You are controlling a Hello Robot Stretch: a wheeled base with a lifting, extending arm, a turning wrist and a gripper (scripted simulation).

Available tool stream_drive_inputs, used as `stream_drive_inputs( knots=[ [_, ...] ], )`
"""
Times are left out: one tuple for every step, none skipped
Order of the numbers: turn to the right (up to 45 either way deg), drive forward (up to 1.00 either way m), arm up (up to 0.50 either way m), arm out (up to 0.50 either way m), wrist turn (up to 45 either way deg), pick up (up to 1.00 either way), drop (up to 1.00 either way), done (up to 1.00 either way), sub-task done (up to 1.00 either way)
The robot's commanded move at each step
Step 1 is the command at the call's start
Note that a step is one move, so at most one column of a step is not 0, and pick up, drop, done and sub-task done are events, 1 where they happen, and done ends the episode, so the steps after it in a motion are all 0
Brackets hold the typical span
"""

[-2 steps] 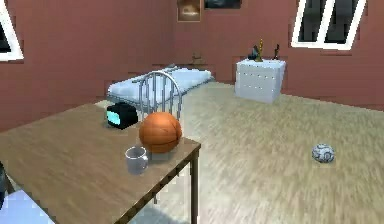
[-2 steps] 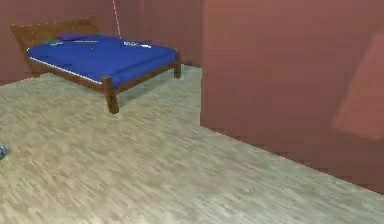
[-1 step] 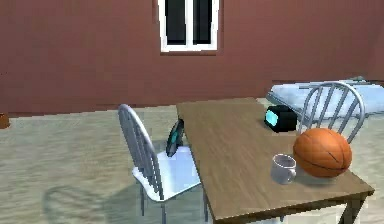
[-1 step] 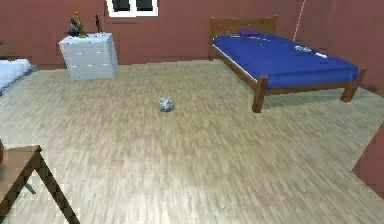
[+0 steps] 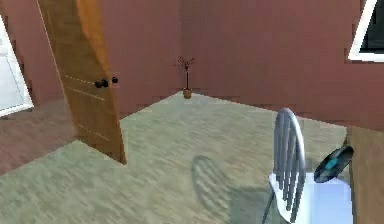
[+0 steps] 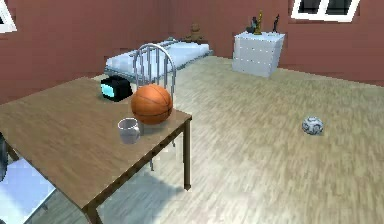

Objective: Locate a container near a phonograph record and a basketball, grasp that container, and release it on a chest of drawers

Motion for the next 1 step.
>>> stream_drive_inputs(
  knots=[
    [-15.0, 0.00, 0.00, 0.00, 0.0, 0.00, 0.00, 0.00, 0.00]
  ],
)
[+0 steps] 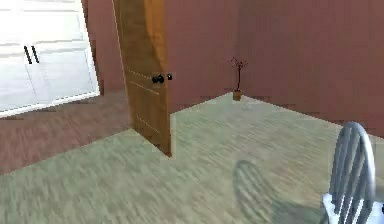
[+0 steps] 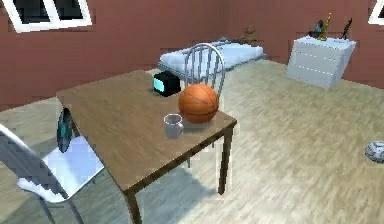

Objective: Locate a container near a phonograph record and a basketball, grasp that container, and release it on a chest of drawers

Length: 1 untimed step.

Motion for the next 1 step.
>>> stream_drive_inputs(
  knots=[
    [45.0, 0.00, 0.00, 0.00, 0.0, 0.00, 0.00, 0.00, 0.00]
  ],
)
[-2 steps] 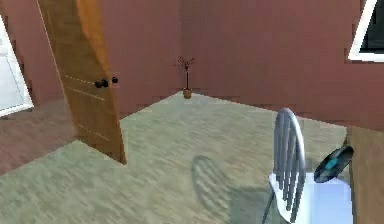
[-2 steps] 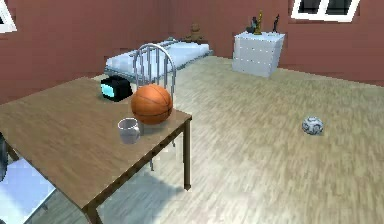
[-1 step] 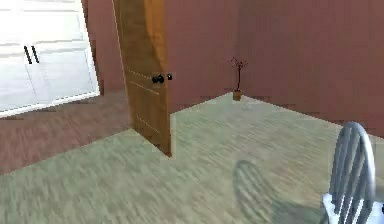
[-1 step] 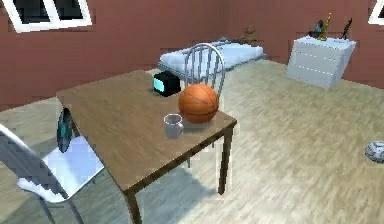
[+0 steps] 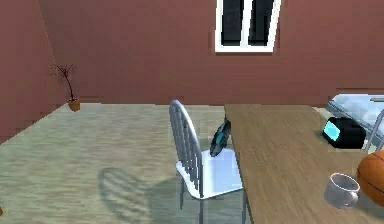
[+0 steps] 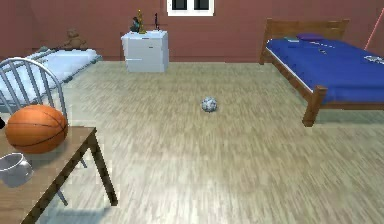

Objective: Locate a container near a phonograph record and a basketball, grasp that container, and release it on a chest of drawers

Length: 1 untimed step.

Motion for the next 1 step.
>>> stream_drive_inputs(
  knots=[
    [21.0, 0.00, 0.00, 0.00, 0.0, 0.00, 0.00, 0.00, 0.00]
  ],
)
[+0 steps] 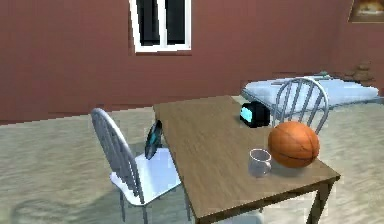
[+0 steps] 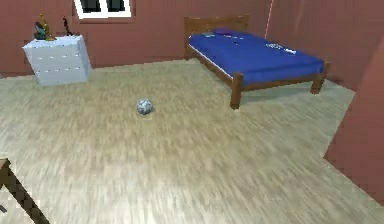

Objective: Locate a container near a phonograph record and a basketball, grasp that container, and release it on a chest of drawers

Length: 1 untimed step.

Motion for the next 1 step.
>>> stream_drive_inputs(
  knots=[
    [0.0, 0.30, 0.00, 0.00, 0.0, 0.00, 0.00, 0.00, 0.00]
  ],
)
